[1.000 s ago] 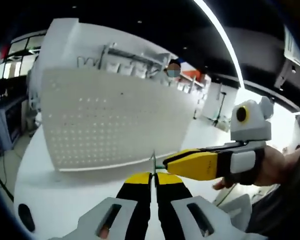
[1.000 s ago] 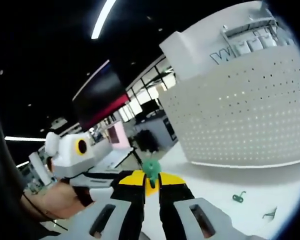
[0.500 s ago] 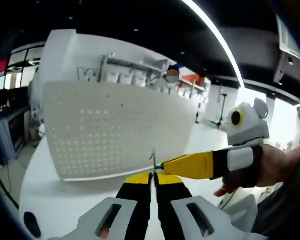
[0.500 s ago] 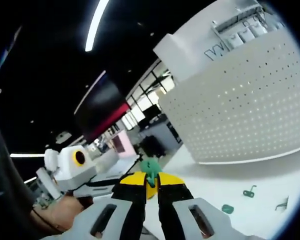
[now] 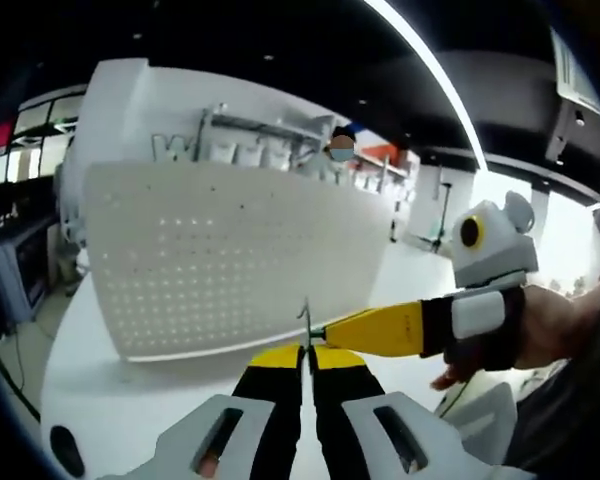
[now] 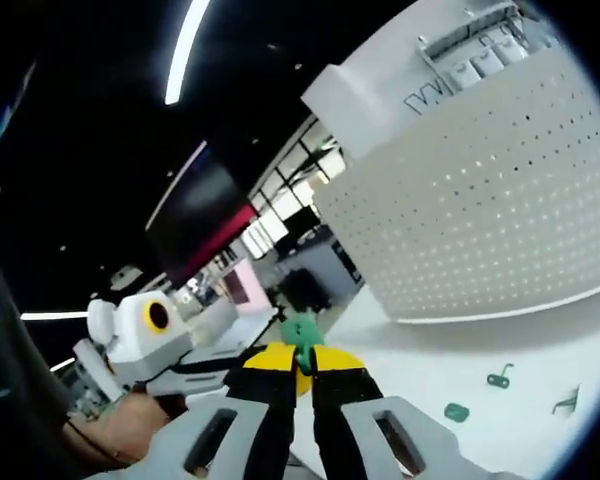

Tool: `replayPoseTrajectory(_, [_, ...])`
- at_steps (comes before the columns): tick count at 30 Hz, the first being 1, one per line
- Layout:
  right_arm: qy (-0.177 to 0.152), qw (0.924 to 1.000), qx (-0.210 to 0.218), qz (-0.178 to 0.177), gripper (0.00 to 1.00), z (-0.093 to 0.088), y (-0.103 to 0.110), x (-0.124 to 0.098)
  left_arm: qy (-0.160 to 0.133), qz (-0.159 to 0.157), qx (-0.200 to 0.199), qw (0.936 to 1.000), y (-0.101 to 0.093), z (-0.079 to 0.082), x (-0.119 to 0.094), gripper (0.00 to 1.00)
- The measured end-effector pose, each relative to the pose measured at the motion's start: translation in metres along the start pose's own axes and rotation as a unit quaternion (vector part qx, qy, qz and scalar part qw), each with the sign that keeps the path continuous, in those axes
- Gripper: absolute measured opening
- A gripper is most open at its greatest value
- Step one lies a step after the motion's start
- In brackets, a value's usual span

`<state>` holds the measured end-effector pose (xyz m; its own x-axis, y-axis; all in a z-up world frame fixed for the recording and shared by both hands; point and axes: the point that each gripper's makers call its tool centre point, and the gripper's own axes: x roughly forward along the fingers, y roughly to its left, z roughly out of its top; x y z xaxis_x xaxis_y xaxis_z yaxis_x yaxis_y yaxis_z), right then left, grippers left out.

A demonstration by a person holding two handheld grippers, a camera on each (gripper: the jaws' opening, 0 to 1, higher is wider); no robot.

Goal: Insert the hook assembly into the mounting plate slot until the hook locks in place.

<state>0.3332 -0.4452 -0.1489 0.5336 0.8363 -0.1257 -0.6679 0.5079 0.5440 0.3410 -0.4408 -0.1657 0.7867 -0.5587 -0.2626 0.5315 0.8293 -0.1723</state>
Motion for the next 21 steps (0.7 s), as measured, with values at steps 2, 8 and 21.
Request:
replayPoseTrajectory(2, [0.002, 1.0000, 0.001, -0.004, 0.01, -0.001, -0.001, 0.000, 0.003, -0.001, -0.001, 1.0000, -0.001, -0.001, 0.000, 0.02])
replayPoseTrajectory(8, [0.003, 0.9994, -0.027, -0.019, 0.00, -0.002, -0.003, -0.001, 0.004, -0.006, -0.016, 0.9998, -0.002, -0.004, 0.002, 0.02])
replayPoseTrajectory(21, [0.014, 0.9986, -0.039, -0.033, 0.00, -0.006, -0.009, -0.002, 0.025, -0.015, 0.010, 0.9995, -0.003, -0.016, 0.005, 0.13])
